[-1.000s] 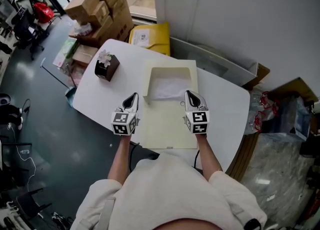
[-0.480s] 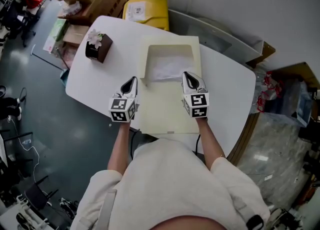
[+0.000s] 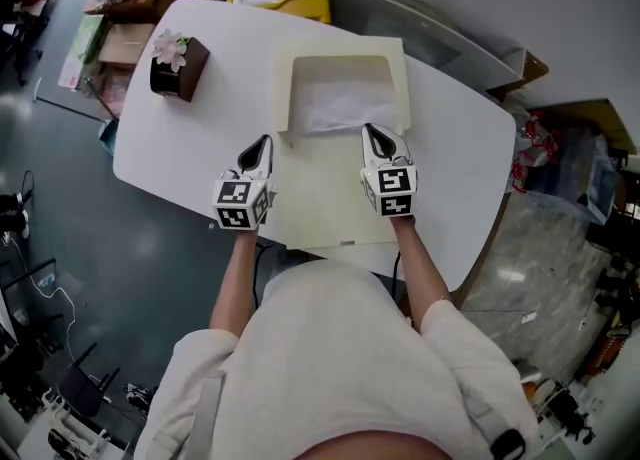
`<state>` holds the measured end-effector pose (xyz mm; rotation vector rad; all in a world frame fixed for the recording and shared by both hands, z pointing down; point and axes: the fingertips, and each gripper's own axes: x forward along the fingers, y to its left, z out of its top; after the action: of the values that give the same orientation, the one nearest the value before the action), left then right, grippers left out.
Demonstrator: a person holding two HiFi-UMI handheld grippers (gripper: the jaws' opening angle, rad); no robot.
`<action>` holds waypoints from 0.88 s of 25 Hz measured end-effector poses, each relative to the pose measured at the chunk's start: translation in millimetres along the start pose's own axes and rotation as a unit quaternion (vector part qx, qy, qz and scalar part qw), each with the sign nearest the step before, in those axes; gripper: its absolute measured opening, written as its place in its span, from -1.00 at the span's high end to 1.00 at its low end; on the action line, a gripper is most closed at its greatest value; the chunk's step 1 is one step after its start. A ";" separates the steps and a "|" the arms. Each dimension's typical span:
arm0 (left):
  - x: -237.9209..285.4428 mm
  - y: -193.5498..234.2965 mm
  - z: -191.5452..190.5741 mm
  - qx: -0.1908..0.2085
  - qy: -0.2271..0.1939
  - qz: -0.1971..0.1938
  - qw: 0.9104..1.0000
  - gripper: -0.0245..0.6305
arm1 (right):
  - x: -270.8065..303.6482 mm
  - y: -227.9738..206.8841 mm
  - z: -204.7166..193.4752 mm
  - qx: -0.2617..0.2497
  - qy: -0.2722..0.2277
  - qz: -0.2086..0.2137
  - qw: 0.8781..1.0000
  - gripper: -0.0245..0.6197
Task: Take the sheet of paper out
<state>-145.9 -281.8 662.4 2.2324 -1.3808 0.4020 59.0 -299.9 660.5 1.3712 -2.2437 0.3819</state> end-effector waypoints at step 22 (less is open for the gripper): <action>3.2 33.1 -29.3 -0.032 0.013 0.001 0.999 0.92 | 52.2 47.3 -80.0 -0.321 0.137 0.041 0.936 0.92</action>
<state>-173.9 -280.8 696.7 2.1672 -1.3637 0.3824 17.2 -280.0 756.5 0.8246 -1.9413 -0.1311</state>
